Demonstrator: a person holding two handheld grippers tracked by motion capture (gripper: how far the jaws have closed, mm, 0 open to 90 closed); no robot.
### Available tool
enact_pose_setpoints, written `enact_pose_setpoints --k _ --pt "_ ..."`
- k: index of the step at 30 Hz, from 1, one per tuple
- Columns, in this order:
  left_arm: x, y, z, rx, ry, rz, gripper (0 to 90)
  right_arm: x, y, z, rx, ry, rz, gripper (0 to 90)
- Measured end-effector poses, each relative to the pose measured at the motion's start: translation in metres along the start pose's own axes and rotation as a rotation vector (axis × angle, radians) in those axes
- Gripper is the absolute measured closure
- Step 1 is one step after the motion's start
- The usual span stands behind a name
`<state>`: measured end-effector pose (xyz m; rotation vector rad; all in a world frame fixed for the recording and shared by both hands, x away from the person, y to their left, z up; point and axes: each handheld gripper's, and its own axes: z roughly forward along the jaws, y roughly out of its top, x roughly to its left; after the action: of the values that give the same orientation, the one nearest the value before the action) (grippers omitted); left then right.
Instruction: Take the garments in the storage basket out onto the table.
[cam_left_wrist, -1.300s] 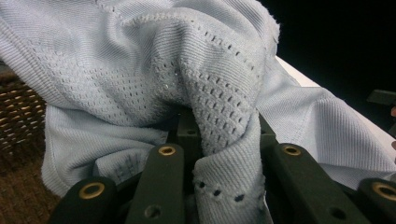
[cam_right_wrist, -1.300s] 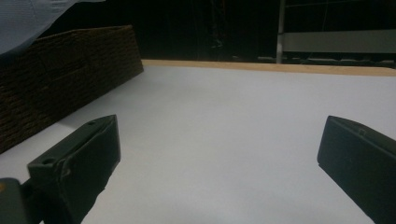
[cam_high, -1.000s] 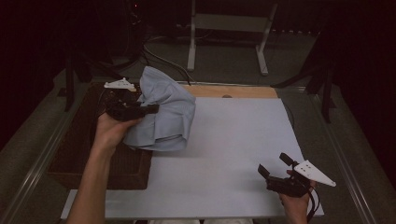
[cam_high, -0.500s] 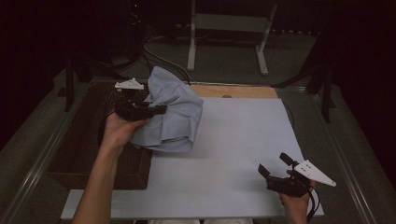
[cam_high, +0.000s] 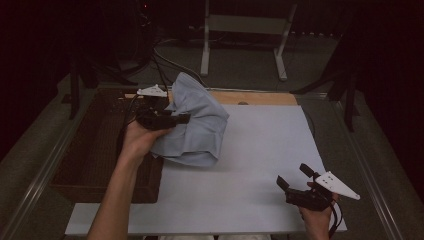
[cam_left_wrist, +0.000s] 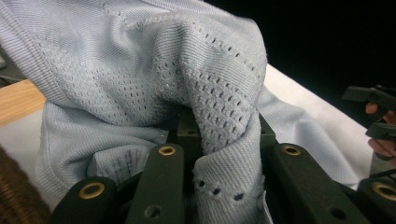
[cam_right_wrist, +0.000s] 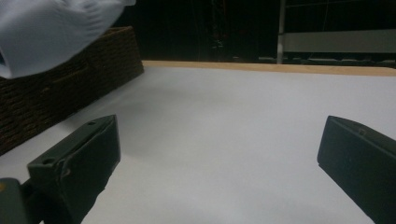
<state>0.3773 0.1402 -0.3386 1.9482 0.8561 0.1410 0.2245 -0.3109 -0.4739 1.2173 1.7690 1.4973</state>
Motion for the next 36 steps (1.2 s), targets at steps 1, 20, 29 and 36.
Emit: enact_pose_setpoints --k 1,20,29,36 --pt "-0.002 0.001 0.003 -0.001 -0.009 0.003 75.8 0.000 0.000 0.000 -0.001 0.002 -0.001 0.0" --pt "-0.014 0.003 0.025 0.014 -0.050 0.015 75.9 0.000 0.000 0.000 -0.003 0.003 0.002 0.0" --pt "-0.017 0.001 0.034 0.025 -0.065 0.016 75.9 0.000 0.000 -0.001 -0.003 0.003 0.002 0.0" --pt "-0.019 -0.001 0.040 0.034 -0.068 0.018 75.8 0.000 0.000 -0.001 -0.004 0.003 0.000 0.0"
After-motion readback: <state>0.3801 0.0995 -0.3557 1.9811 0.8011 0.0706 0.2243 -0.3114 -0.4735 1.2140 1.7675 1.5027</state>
